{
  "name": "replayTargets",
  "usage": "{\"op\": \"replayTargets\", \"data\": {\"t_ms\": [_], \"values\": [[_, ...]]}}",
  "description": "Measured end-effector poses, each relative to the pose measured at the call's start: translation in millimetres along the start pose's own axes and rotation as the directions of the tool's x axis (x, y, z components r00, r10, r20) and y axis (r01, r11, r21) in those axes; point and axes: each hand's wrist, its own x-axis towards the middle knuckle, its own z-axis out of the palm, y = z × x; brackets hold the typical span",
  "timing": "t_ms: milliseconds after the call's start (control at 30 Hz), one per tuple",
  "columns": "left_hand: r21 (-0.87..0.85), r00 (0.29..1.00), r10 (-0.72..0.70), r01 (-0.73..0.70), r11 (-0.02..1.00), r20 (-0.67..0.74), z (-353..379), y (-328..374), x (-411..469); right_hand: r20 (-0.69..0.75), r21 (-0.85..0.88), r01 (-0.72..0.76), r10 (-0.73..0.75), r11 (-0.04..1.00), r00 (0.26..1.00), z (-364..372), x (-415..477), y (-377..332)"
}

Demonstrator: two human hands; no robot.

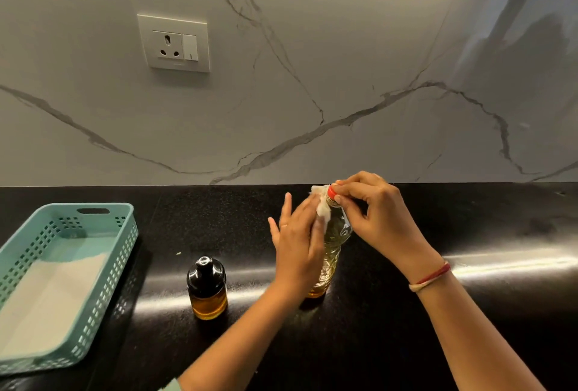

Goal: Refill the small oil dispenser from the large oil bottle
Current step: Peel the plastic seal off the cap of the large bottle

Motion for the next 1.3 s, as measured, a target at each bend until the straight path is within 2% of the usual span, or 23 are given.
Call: {"op": "replayTargets", "data": {"t_ms": [167,233,333,433,567,633,767,900,967,1033,1133,1167,1300], "values": [[-0.033,0.985,-0.068,0.074,0.997,0.158,-17,-11,40,-0.004,0.01,-0.009,0.009,1.0,1.0,1,2,-1],[-0.075,0.986,-0.06,0.072,0.995,0.155,-19,-12,38,-0.009,0.011,-0.005,0.005,1.0,1.0,2,1,-2],[-0.036,0.995,0.071,-0.068,0.997,0.077,-10,-18,23,-0.011,0.011,-0.005,0.005,1.0,1.0,1,-1,-2],[-0.002,0.982,0.151,-0.152,0.988,0.112,-1,-21,20,-0.004,0.01,-0.007,0.007,1.0,1.0,1,-2,0],[-0.034,0.974,-0.061,0.07,0.997,0.219,-10,-13,46,-0.008,0.016,-0.019,0.019,1.0,1.0,1,1,0],[-0.019,0.97,-0.132,0.139,0.99,0.206,-12,-12,51,-0.013,0.02,-0.017,0.017,1.0,1.0,1,0,-1],[-0.06,0.974,-0.227,0.225,0.972,-0.026,-5,-14,15,-0.021,0.025,-0.008,0.009,1.0,1.0,1,-2,0],[-0.151,0.972,-0.185,0.164,0.975,-0.142,-4,-16,-16,-0.033,0.045,-0.008,0.01,0.999,0.999,0,-2,5],[-0.188,0.975,-0.115,0.079,0.979,-0.189,-9,-16,-13,-0.024,0.052,-0.004,0.006,0.999,1.0,0,-2,5],[-0.231,0.986,-0.036,-0.003,0.973,-0.164,-15,-10,-3,-0.014,0.056,0.003,-0.002,0.998,1.0,2,-1,4],[-0.302,0.999,0.011,-0.026,0.953,-0.051,-17,1,15,-0.014,0.048,-0.006,0.007,0.999,1.0,3,0,4],[-0.279,0.998,0.04,-0.053,0.959,-0.052,-17,4,18,-0.014,0.048,-0.013,0.014,0.999,1.0,2,0,5],[-0.007,0.963,0.227,-0.231,0.973,-0.148,-12,-1,9,-0.008,0.071,-0.013,0.013,0.997,1.0,-1,-2,6]]}}
